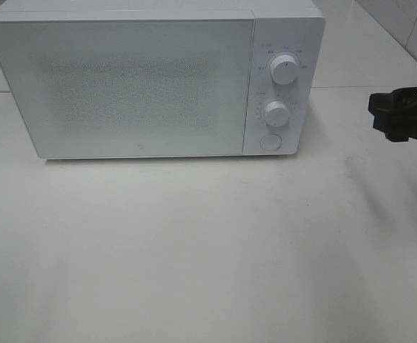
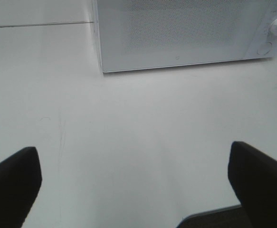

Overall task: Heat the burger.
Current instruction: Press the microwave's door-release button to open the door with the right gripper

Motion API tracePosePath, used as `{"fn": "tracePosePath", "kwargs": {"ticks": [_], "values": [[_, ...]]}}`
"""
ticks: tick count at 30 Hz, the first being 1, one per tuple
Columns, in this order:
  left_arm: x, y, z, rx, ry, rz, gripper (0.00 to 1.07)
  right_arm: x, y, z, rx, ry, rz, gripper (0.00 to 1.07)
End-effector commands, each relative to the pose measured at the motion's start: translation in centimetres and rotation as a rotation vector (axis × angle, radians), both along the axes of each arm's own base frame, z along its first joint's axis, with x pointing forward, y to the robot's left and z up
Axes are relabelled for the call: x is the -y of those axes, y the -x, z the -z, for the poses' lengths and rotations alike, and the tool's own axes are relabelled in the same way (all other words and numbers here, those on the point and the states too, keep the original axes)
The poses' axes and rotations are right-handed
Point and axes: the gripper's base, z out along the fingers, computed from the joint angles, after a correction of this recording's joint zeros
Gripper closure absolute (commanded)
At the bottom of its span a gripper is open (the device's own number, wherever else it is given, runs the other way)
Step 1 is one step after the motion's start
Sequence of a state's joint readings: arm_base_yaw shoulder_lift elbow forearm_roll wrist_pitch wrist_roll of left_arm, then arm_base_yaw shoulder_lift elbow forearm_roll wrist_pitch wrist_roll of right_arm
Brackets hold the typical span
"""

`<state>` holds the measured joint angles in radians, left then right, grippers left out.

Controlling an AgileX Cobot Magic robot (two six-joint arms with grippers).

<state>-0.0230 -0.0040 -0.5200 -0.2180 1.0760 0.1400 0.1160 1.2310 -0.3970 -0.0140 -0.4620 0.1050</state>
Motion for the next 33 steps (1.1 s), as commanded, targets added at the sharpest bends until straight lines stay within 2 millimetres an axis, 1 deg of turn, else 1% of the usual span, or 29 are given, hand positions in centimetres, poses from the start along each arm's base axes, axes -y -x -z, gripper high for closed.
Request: {"fn": "tracePosePath", "kwargs": {"ticks": [1,3,5,6,8,11,13,16,18,19,21,24,26,27,29,33], "values": [[0.0,0.2,0.1,0.012,0.009,0.002,0.07,-0.7,-0.1,0.6,0.081,0.002,-0.017,0.32],[0.0,0.2,0.1,0.012,0.009,0.002,0.07,-0.9,-0.2,1.0,0.080,0.012,-0.020,0.32],[0.0,0.2,0.1,0.012,0.009,0.002,0.07,-1.7,-0.2,2.0,0.080,0.037,-0.016,0.32],[0.0,0.2,0.1,0.012,0.009,0.002,0.07,-1.7,-0.2,2.0,0.080,0.037,-0.016,0.32],[0.0,0.2,0.1,0.012,0.009,0.002,0.07,-2.7,-0.5,3.2,0.065,0.069,0.001,0.32],[0.0,0.2,0.1,0.012,0.009,0.002,0.07,-3.1,-0.5,3.4,0.065,0.075,0.004,0.32],[0.0,0.2,0.1,0.012,0.009,0.002,0.07,-4.5,-0.5,4.3,0.076,0.087,0.014,0.32],[0.0,0.2,0.1,0.012,0.009,0.002,0.07,-4.9,-0.5,4.5,0.082,0.090,0.013,0.32],[0.0,0.2,0.1,0.012,0.009,0.002,0.07,-6.3,-0.2,5.5,0.087,0.088,0.023,0.32],[0.0,0.2,0.1,0.012,0.009,0.002,0.07,-6.3,-0.2,5.5,0.087,0.088,0.023,0.32],[0.0,0.2,0.1,0.012,0.009,0.002,0.07,-7.0,0.1,6.2,0.081,0.088,0.043,0.32],[0.0,0.2,0.1,0.012,0.009,0.002,0.07,-7.3,0.2,6.4,0.080,0.088,0.048,0.32],[0.0,0.2,0.1,0.012,0.009,0.002,0.07,-8.0,0.5,6.9,0.075,0.086,0.061,0.32],[0.0,0.2,0.1,0.012,0.009,0.002,0.07,-8.0,0.5,6.9,0.075,0.086,0.061,0.32],[0.0,0.2,0.1,0.012,0.009,0.002,0.07,-9.2,0.6,7.2,0.059,0.081,0.068,0.32],[0.0,0.2,0.1,0.012,0.008,0.001,0.07,-9.9,0.4,7.6,0.052,0.089,0.054,0.32]]}}
